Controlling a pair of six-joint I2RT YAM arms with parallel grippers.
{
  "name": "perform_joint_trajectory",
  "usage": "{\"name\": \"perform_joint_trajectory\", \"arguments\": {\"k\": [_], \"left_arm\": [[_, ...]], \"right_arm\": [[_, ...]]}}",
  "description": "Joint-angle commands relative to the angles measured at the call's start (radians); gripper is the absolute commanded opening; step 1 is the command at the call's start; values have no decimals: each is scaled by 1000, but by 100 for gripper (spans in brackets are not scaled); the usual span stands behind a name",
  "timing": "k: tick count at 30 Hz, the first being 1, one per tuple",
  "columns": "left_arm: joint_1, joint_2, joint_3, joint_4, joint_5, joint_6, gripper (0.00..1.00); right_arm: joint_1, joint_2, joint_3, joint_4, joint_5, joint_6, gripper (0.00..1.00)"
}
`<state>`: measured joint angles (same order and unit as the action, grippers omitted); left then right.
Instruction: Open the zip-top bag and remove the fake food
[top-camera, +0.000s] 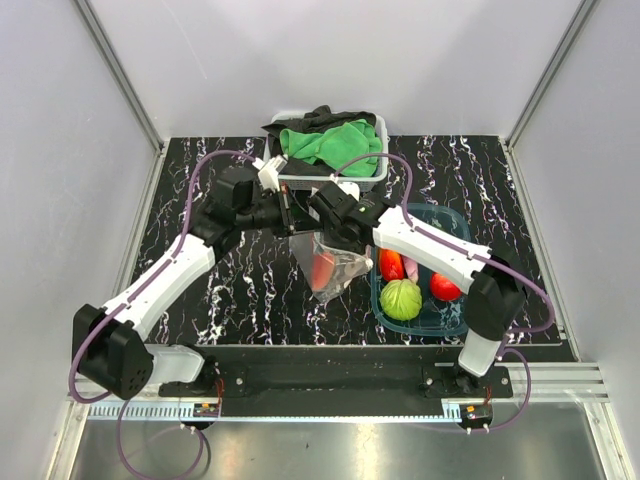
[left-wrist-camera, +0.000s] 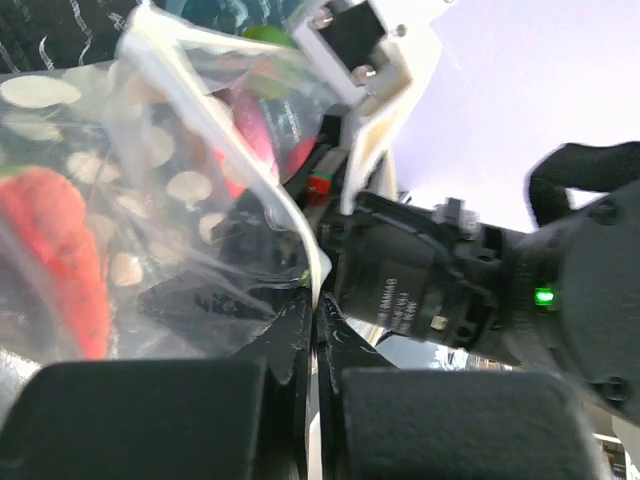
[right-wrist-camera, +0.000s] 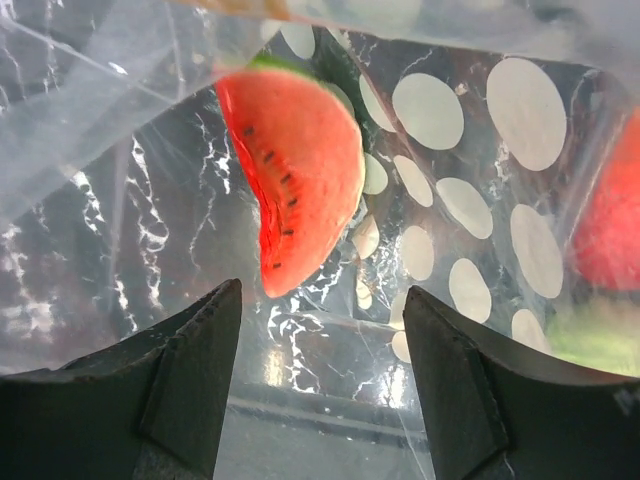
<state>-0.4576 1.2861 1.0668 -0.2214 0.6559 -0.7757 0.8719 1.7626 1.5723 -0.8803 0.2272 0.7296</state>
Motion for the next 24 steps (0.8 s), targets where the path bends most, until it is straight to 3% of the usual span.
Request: {"name": "perform_joint_trajectory", "arguments": {"k": [1, 10, 15, 20, 24], "left_arm": [[31, -7, -82, -29, 28, 58, 0], [77, -37, -142, -151, -7, 288, 0], [80, -38, -169, -141, 2, 306, 0], [82, -42, -189, -127, 2, 302, 0], [82, -47, -211, -111, 5, 293, 0]], "right_arm": [[12, 0, 17, 17, 11, -33, 74], [15, 80, 32, 99, -107, -16, 76], [18, 129, 12, 155, -184, -1, 82], [15, 173, -14, 159, -152, -21, 83], [16, 225, -23, 179, -129, -70, 76]]}}
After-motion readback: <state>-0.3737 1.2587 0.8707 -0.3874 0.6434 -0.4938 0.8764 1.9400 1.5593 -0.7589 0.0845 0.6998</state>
